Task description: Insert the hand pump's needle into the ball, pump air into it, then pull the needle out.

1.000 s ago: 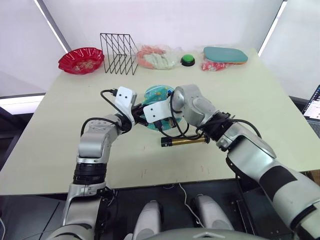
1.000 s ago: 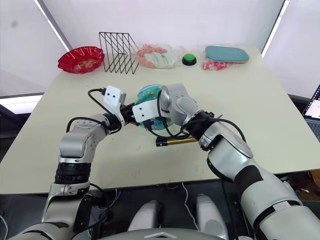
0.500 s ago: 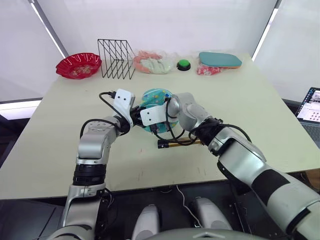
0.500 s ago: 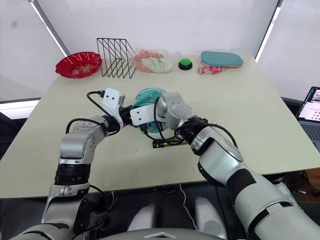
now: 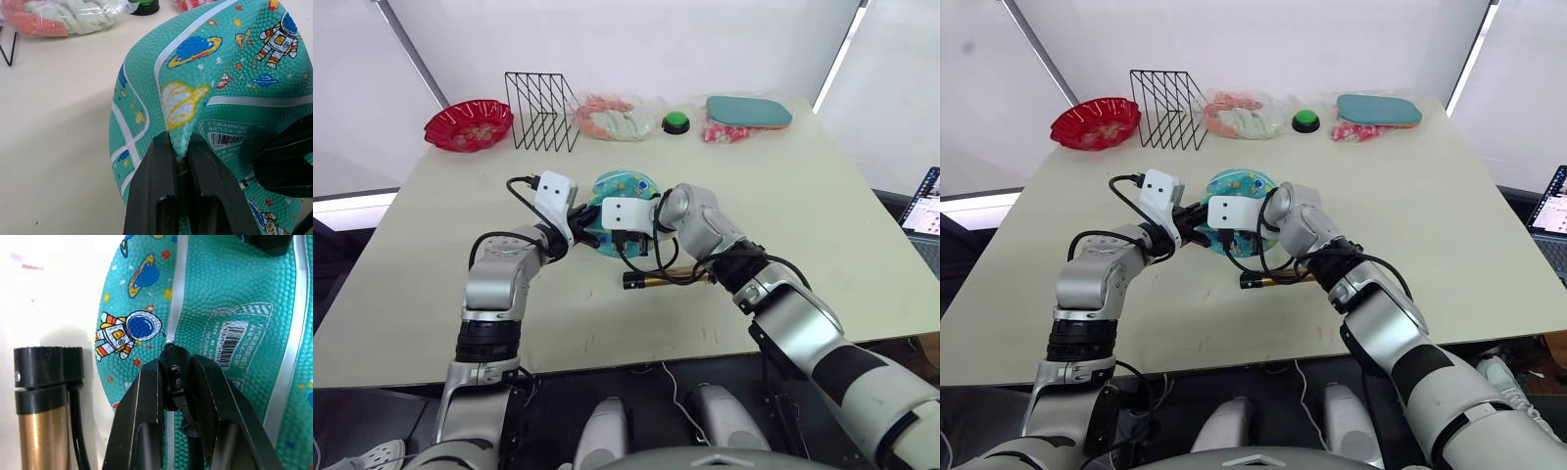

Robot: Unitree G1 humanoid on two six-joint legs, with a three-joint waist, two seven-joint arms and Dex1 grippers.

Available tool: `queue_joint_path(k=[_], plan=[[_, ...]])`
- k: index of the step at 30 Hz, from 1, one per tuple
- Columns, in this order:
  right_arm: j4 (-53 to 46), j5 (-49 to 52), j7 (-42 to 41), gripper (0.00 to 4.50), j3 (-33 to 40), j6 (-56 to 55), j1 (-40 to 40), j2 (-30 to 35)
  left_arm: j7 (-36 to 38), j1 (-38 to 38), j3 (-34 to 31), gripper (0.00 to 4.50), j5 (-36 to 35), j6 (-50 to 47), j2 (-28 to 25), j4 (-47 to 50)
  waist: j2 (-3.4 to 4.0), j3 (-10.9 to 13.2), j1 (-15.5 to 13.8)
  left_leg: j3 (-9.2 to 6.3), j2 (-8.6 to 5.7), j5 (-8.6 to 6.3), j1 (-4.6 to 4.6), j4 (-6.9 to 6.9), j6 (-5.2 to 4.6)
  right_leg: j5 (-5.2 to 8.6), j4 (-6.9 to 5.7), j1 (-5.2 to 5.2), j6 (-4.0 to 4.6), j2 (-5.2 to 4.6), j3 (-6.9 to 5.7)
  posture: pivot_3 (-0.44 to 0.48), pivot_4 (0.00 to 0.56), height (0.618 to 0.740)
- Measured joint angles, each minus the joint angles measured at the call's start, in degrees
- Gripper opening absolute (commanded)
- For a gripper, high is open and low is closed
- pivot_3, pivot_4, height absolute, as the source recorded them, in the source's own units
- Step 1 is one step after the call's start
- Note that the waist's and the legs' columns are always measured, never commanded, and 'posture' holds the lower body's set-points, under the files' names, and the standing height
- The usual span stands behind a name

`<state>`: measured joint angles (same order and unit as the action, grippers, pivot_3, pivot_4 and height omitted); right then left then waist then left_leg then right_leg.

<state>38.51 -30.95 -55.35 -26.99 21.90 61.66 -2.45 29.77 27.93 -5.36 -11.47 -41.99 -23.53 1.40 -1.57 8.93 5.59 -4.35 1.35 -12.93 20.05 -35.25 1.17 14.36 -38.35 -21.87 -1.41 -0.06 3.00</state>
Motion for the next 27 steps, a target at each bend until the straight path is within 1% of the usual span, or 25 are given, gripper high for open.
queue_joint_path(k=[2,3,4,5,6,7,8,12,15,17,21,22,24,27], plan=[[-1.2,0.5,-0.5,1.38,0.5,1.8,-0.3,0.0,0.2,0.0,0.0,0.0,0.0,0.2,0.0,0.0,0.04,0.0,0.0,-0.04,0.0,0.01,0.17,0.0,0.01,-0.04,0.06,-0.11,-0.06,0.0,-0.05,0.0,0.15,0.74],[-2.7,2.7,-1.0,1.93,1.5,3.1,-1.1,-0.4,1.1,0.3,0.4,0.0,-0.1,0.3,0.2,0.1,0.09,0.1,-0.2,-0.09,-0.01,0.06,0.33,0.0,0.09,-0.05,0.09,-0.23,-0.08,-0.01,-0.09,0.0,0.15,0.74],[-3.3,3.0,-1.0,2.46,1.8,4.0,-1.3,-0.4,1.4,0.5,0.6,0.0,-0.1,0.4,0.4,0.1,0.24,0.1,-0.4,-0.18,-0.07,0.15,0.68,-0.01,0.24,-0.08,0.12,-0.49,-0.12,-0.08,-0.2,0.0,0.15,0.74],[-4.4,3.4,-1.0,2.87,2.5,5.1,-1.4,-0.1,1.5,0.5,0.6,0.0,-0.2,0.8,0.4,0.1,0.26,0.2,-0.8,-0.2,-0.09,0.24,1.05,-0.01,0.38,-0.11,0.11,-0.83,-0.12,-0.1,-0.21,0.0,0.15,0.74],[-6.9,5.4,-1.8,3.39,4.0,7.1,-2.0,1.2,2.1,0.6,0.8,0.0,-0.6,1.3,0.5,0.2,0.25,0.2,-1.3,-0.35,-0.11,0.31,1.53,-0.05,0.53,-0.14,0.19,-1.14,-0.1,-0.14,-0.36,0.0,0.15,0.74],[-7.8,6.5,-2.2,3.91,4.6,7.9,-2.2,1.5,2.2,0.7,0.8,0.0,-0.6,1.4,0.5,0.3,0.26,0.2,-1.6,-0.35,-0.11,0.32,1.81,-0.07,0.6,-0.18,0.23,-1.38,-0.09,-0.15,-0.36,0.0,0.15,0.74],[-8.9,7.2,-2.4,4.24,4.8,8.6,-2.7,1.7,2.4,0.9,0.9,0.0,-0.8,1.5,0.5,0.3,0.27,0.2,-1.8,-0.38,-0.13,0.33,2.01,-0.06,0.63,-0.27,0.25,-1.54,0.05,-0.18,-0.38,0.0,0.15,0.74],[-16.3,11.5,-4.2,4.24,5.8,12.1,-4.7,5.7,3.0,1.2,1.7,0.0,-1.9,1.8,1.1,0.9,0.42,0.3,-3.0,-0.61,-0.41,0.38,2.71,-0.06,0.73,-0.34,0.33,-2.03,0.17,-0.52,-0.66,0.0,0.15,0.74],[-24.6,15.2,-6.0,4.24,7.1,13.4,-7.3,9.8,3.0,1.2,2.0,0.0,-2.3,2.0,1.2,1.0,0.47,0.3,-3.4,-0.72,-0.79,0.37,2.78,-0.03,0.72,-0.25,0.4,-1.99,0.01,-0.87,-0.79,0.0,0.15,0.74],[-27.6,17.2,-6.8,4.24,7.4,14.4,-9.1,11.5,3.2,1.2,2.2,0.0,-2.4,2.0,1.2,1.1,0.46,0.3,-3.4,-0.71,-0.89,0.37,2.79,-0.02,0.71,-0.21,0.42,-1.96,-0.05,-0.97,-0.79,0.0,0.15,0.74],[-30.1,20.1,-8.3,4.24,6.7,17.3,-9.9,14.1,3.2,1.2,2.6,0.0,-2.3,2.1,1.0,1.3,0.54,0.4,-3.3,-0.77,-0.9,0.37,2.79,-0.02,0.7,-0.21,0.39,-1.96,-0.06,-0.96,-0.84,0.0,0.15,0.74],[-30.2,21.0,-9.6,4.24,5.7,17.4,-8.9,15.8,3.2,1.2,2.6,0.0,-2.3,2.3,0.9,1.3,0.58,0.5,-3.3,-0.79,-0.9,0.38,2.79,-0.02,0.7,-0.2,0.39,-1.96,-0.06,-0.95,-0.86,0.0,0.15,0.74],[-30.2,21.7,-10.5,4.24,5.5,17.3,-8.0,16.7,3.2,1.2,2.6,0.0,-2.3,2.3,0.7,1.3,0.58,0.6,-3.2,-0.79,-0.89,0.38,2.79,-0.02,0.7,-0.2,0.39,-1.95,-0.06,-0.94,-0.87,0.0,0.15,0.74],[-28.1,23.4,-13.7,4.24,3.6,15.7,-4.4,18.5,3.3,1.1,2.6,0.0,-2.4,2.4,0.4,1.3,0.64,0.6,-3.1,-0.77,-0.89,0.38,2.78,-0.03,0.7,-0.2,0.39,-1.95,-0.06,-0.94,-0.86,0.0,0.15,0.74]])
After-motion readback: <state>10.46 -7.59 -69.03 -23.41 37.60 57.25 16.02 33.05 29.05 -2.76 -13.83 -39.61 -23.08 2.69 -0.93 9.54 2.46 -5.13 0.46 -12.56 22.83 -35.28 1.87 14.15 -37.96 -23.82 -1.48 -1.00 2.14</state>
